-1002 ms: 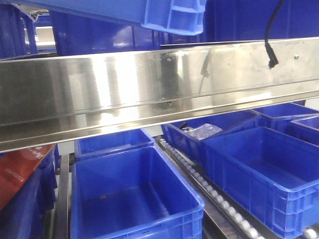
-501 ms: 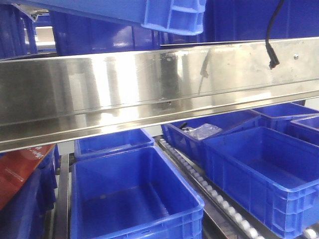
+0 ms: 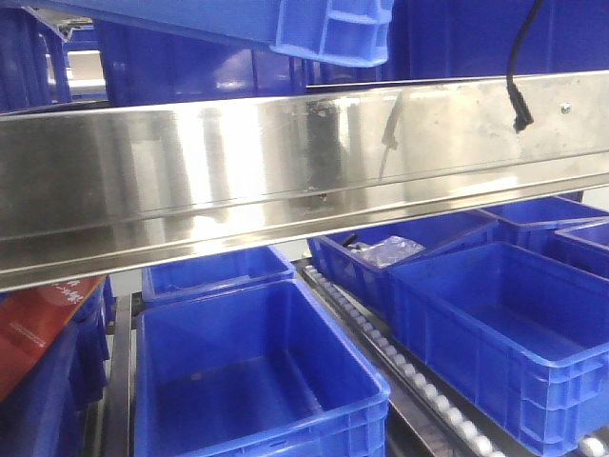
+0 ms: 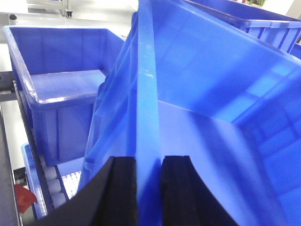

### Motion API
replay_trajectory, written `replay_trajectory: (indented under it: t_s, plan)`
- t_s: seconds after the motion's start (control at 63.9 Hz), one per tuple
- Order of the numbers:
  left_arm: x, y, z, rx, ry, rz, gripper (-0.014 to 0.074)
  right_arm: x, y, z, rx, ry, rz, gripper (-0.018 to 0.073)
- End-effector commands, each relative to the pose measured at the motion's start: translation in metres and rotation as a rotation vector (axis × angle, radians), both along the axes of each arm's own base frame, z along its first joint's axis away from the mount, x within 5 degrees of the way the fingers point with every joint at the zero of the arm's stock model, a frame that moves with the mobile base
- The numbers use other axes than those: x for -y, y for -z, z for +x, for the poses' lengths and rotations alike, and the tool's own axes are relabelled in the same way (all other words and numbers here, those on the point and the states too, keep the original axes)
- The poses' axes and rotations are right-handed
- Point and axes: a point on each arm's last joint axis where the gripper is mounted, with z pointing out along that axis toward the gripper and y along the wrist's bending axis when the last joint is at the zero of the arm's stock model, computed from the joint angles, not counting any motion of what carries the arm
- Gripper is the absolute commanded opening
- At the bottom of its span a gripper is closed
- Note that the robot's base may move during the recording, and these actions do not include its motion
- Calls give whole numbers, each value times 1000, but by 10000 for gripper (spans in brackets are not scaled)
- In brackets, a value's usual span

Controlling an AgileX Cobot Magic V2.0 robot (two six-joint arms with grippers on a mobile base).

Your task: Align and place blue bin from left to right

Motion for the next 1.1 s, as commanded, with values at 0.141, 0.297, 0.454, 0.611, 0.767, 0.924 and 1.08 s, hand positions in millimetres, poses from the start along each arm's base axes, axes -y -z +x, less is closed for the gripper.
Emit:
replay_trajectory:
  t_s: [0.141,0.297,0.454,0.611,0.767,0.924,1.08]
  plan:
    - [13,-12,-15,-14,81,-112,-111,18,-35,5,225,40,113,-162]
    - [16,0,-10,-93,97,-104,-111,29,-40,16,305,45,73,-162]
    - [18,16,1,-180,105,-99,-111,28,-27,38,358,30,25,-162]
    - [21,40,17,-289,92,-117,-111,24,-4,59,350,29,8,-162]
    - [22,56,30,-332,83,-113,-111,22,13,74,343,35,8,-162]
    - [24,72,41,-381,77,-105,-106,21,21,80,336,38,8,-147]
    - [23,77,44,-395,74,-96,95,20,22,80,322,34,4,131]
